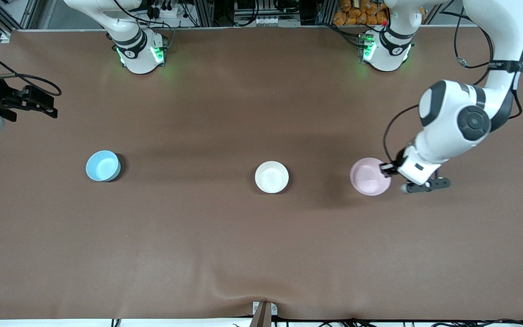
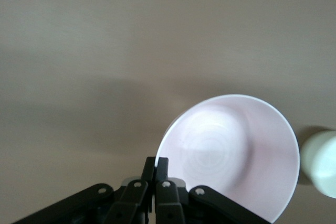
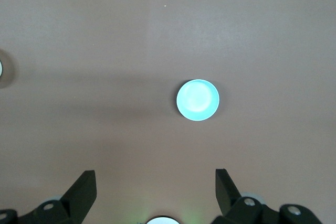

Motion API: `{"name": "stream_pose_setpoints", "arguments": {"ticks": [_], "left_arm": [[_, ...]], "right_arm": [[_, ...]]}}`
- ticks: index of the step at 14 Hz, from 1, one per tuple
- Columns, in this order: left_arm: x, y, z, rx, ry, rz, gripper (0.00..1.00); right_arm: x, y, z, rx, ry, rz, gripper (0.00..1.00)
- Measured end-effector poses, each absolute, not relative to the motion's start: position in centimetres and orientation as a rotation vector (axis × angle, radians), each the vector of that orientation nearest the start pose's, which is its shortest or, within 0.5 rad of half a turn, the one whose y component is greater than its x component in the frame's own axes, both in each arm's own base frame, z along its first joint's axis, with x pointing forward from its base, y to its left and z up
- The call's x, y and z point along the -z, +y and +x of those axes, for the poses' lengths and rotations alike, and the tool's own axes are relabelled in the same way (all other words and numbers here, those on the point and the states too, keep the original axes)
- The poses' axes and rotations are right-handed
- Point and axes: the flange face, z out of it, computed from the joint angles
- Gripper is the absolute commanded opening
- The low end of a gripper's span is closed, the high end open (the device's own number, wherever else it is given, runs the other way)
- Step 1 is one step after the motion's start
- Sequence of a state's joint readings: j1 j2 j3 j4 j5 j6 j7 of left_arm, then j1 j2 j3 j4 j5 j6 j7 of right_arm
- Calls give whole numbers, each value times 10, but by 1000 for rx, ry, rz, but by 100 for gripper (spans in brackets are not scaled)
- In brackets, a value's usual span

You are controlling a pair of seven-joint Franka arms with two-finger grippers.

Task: Stack pink and blue bowls on white bowl
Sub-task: 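Carry the pink bowl with the left gripper onto the white bowl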

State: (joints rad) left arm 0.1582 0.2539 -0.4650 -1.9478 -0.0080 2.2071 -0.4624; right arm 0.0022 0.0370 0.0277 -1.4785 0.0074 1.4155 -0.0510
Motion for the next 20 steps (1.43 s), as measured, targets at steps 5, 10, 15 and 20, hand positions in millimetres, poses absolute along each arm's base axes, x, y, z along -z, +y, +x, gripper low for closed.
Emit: {"name": "stream_pose_setpoints", "arguments": {"ticks": [5, 10, 15, 20], "left_arm": [[-363, -297, 539, -111, -311, -3275, 0], [-330, -383, 513, -103, -422, -3273, 0], [-284, -415, 503, 4, -388, -3268, 0], [-265, -420, 507, 36, -374, -3307, 0]], "right_arm": [[-634, 16, 550, -157, -126, -3126, 100], [-634, 18, 549, -158, -131, -3125, 100], [-634, 19, 549, -159, -134, -3125, 100], [-634, 19, 549, -159, -135, -3125, 100]]}}
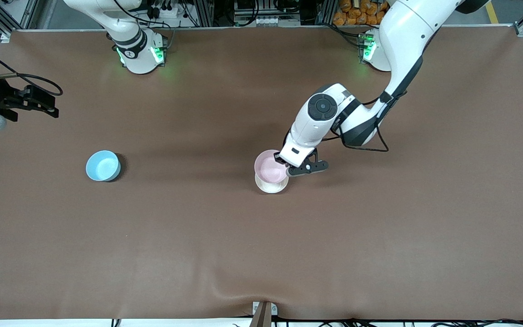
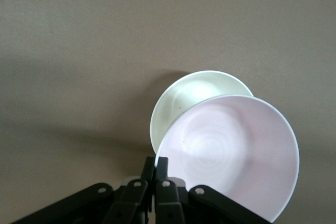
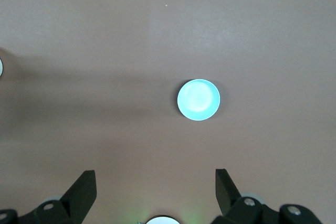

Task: Stack pink and blue bowls on white bowl
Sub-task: 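Carry the pink bowl with the left gripper onto the white bowl, then open the left gripper and lift it away while the right gripper reaches out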

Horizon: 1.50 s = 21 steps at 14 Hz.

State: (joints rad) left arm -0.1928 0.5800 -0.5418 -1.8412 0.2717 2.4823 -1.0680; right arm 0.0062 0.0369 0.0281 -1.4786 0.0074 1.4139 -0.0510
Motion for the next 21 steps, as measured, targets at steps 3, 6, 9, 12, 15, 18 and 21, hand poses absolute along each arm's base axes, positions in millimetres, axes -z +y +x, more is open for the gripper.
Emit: {"name": "stream_pose_setpoints", "arguments": {"ticks": [3, 6, 9, 12, 15, 18, 21], "left_arm": [[-256, -420, 510, 57, -352, -3311, 0], [-247, -419, 514, 52, -362, -3317, 0], [-240, -420, 515, 36, -366, -3316, 20], [-241, -421, 520, 47, -377, -3327, 100], [-252, -419, 532, 86, -397, -3338, 100], [-302, -394, 559, 172, -459, -3298, 100], [-397, -343, 580, 327, -565, -3211, 100]], "right_arm": [[-634, 19, 549, -159, -135, -3125, 100], [-634, 19, 549, -159, -135, -3125, 100], [-634, 19, 549, -159, -135, -3125, 100], [-634, 19, 549, -159, -135, -3125, 100], [-634, 19, 549, -159, -135, -3125, 100], [-634, 20, 549, -159, -135, -3125, 100], [-635, 20, 550, -148, -135, -3126, 100]]}}
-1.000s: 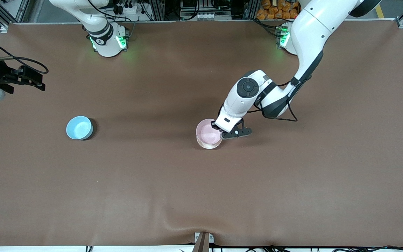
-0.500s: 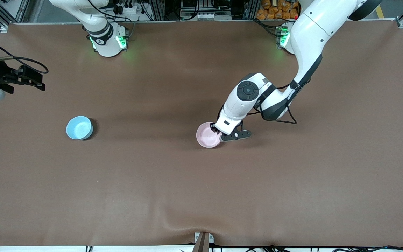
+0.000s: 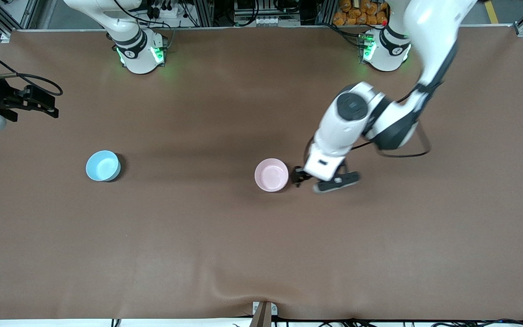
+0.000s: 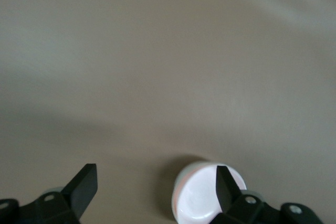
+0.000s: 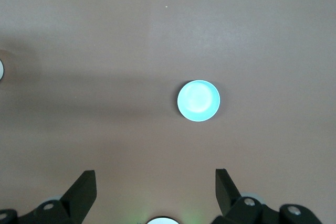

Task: Stack pink and blue bowls on white bowl
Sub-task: 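Open the left gripper and lift it away while the right gripper reaches out, then lower the right gripper to the light blue bowl rim and grasp it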

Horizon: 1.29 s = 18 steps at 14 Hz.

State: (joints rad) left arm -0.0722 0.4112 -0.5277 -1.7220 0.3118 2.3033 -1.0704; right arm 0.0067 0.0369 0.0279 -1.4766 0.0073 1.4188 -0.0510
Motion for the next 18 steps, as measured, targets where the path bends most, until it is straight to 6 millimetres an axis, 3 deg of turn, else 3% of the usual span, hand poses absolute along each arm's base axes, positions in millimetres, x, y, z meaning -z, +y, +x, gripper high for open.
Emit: {"name": "stream_pose_setpoints", "arguments": {"ticks": [3, 8, 10, 14, 18], "left_arm": [[-470, -297, 580, 393, -686, -3126, 100], [-546, -245, 571, 204, -671, -3055, 100], [-567, -218, 568, 143, -605, -3052, 100], [-598, -145, 565, 70, -450, -3068, 100], [-616, -99, 558, 44, -215, -3062, 100]], "right_arm": [[-625, 15, 557, -166, -121, -3128, 100], [-570, -7, 592, -230, -64, -3143, 100], [-548, -14, 599, -281, -43, -3139, 100], [-497, -30, 599, -364, -2, -3128, 100], [-421, -38, 591, -348, 20, -3129, 100]]}}
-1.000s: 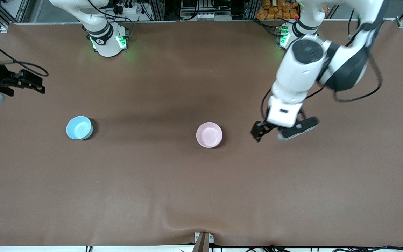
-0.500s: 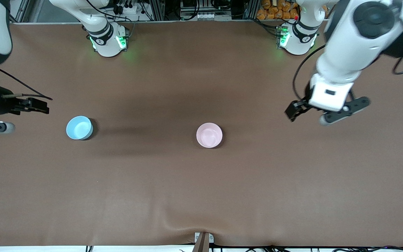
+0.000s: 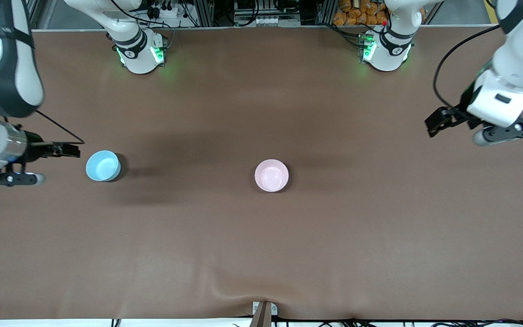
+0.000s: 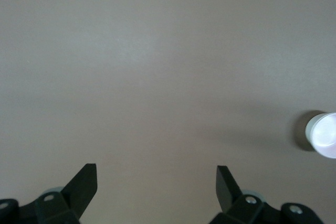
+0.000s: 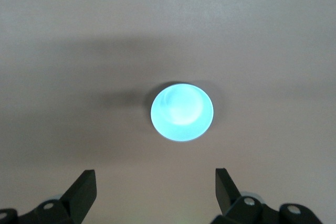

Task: Stack pink and blue bowls on white bowl
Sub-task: 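Lower the right gripper to the light blue bowl rim and grasp it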

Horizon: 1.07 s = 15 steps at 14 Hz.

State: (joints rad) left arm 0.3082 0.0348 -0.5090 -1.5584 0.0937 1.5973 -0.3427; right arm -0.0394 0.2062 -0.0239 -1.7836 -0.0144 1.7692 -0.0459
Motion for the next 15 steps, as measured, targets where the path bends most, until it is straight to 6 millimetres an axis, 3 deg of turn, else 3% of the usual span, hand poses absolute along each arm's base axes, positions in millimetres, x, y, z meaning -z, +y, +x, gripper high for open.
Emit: {"name": "stream_pose_setpoints", "arguments": {"ticks": [2, 4, 7, 9, 10, 12, 15], "left_arm": [[-623, -84, 557, 58, -192, -3063, 100], [-632, -83, 556, 79, -198, -3085, 100], [-645, -78, 545, 70, -201, -3152, 100], [-646, -52, 545, 45, -169, -3159, 100], [-645, -39, 545, 37, -169, -3160, 100], [-645, -27, 544, 21, -178, -3160, 100], [-643, -26, 543, -4, -181, -3158, 100]], "right_arm": [[-383, -52, 581, -305, 56, -3136, 100], [-353, -69, 565, -280, 83, -3138, 100], [-326, -94, 549, -229, 41, -3138, 80], [-310, -119, 540, -166, -8, -3144, 68], [-302, -128, 535, -159, -17, -3144, 67], [-289, -132, 532, -160, -20, -3145, 63], [-261, -129, 529, -133, -30, -3153, 57]]}}
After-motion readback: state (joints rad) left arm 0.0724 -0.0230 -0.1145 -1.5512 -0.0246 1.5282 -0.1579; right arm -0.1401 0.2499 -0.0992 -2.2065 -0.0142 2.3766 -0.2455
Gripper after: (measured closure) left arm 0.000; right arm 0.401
